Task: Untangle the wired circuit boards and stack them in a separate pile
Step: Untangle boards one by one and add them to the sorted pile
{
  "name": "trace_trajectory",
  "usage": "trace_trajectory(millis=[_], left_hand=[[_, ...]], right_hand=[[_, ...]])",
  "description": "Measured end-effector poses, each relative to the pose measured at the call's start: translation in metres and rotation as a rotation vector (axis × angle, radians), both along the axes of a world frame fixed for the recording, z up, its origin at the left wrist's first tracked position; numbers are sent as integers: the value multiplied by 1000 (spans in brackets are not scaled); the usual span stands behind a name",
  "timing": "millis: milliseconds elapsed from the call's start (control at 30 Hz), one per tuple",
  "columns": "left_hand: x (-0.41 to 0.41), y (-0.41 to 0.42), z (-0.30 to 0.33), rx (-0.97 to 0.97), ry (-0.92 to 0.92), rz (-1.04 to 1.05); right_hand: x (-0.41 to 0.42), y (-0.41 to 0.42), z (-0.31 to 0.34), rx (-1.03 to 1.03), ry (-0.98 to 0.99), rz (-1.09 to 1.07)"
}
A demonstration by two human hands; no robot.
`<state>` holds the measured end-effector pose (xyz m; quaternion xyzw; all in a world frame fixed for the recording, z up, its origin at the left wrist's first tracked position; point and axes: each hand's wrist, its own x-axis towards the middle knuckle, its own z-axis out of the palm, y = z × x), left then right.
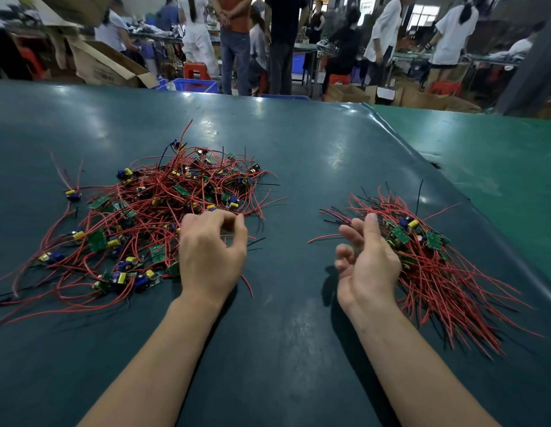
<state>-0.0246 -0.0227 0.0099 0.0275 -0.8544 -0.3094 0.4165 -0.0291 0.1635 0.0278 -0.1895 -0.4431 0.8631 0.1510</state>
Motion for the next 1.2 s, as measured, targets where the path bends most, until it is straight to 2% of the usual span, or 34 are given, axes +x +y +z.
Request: trace_trajectory(millis=[33,100,167,200,567,767,833,933,1033,1100,1200], left_hand=[[-1,-5,0,-64,-61,82],[-3,-15,-1,-125,-304,257],[-3,-25,0,-140,-493,346],[-3,-27,1,-148,-527,355],[-2,-42,3,29,-550,444],[2,-45,6,120,-220,292],[2,-40,6,91,-161,271],[-1,-33,7,-62,-173,320],[-8,-22,7,-203,-104,33],[-13,-16,3,-229,-179,-9],[-21,-16,-3,-229,-337,125]], right_hand=[[0,-1,0,15,5,18],[-1,0,0,23,4,44],[-2,1,-1,22,-3,67],[-2,1,-1,25,-3,80],[0,-5,-1,144,29,157],[0,-6,-2,187,29,169],[1,-5,-2,197,24,172],[1,-5,-1,207,20,185],[2,-5,0,220,18,202],[2,-5,0,224,25,223],[2,-5,-1,230,35,258]])
